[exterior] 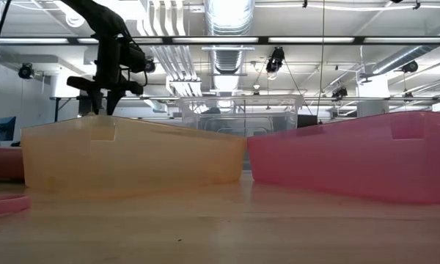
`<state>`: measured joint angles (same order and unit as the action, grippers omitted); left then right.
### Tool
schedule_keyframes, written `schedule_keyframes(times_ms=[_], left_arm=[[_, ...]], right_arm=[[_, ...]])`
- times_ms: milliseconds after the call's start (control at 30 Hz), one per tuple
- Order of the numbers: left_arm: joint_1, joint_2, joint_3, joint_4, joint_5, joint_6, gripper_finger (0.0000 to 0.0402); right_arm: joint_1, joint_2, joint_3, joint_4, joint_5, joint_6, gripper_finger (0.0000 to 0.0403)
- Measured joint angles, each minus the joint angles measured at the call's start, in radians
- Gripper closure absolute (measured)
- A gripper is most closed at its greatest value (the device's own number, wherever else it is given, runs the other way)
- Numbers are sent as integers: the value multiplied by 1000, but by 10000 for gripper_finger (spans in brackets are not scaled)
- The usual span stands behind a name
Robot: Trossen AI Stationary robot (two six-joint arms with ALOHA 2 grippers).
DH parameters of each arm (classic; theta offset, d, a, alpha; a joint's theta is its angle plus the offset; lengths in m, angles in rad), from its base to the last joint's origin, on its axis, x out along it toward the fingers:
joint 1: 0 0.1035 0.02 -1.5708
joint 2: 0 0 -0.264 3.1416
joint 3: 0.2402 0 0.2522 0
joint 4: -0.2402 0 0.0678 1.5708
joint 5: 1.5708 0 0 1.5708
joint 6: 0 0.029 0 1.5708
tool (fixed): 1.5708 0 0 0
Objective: Pick & Place Paint Supplies
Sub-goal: Put the green paint bottle into the transparent bin
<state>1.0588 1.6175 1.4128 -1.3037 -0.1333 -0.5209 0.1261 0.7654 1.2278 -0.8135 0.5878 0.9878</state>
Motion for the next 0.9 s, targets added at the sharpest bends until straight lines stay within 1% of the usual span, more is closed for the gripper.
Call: schedule_keyframes(times_ms=[67,200,267,367,500,633,733,800,900], left_arm=[[0,-8,6,-13,8,0,280],[-6,-50,54,-21,59,0,280],[-22,-62,86,-54,81,0,280],[-62,-74,160,-133,84,-1,280],[-149,-76,285,-205,94,-16,280],[-260,-64,424,-240,123,-64,280],[-340,-33,521,-264,147,-84,280],[-382,-7,591,-264,152,-98,280],[-443,39,683,-270,186,-96,280]], right_arm=[[0,0,0,0,0,0,206],[0,0,0,0,0,-4,206],[0,0,0,0,0,-5,206],[0,0,0,0,1,0,206],[0,0,0,0,15,0,206],[0,0,0,0,18,0,206],[0,0,0,-2,18,-3,206],[0,0,0,-8,18,-5,206],[0,-5,0,-28,18,-5,206]])
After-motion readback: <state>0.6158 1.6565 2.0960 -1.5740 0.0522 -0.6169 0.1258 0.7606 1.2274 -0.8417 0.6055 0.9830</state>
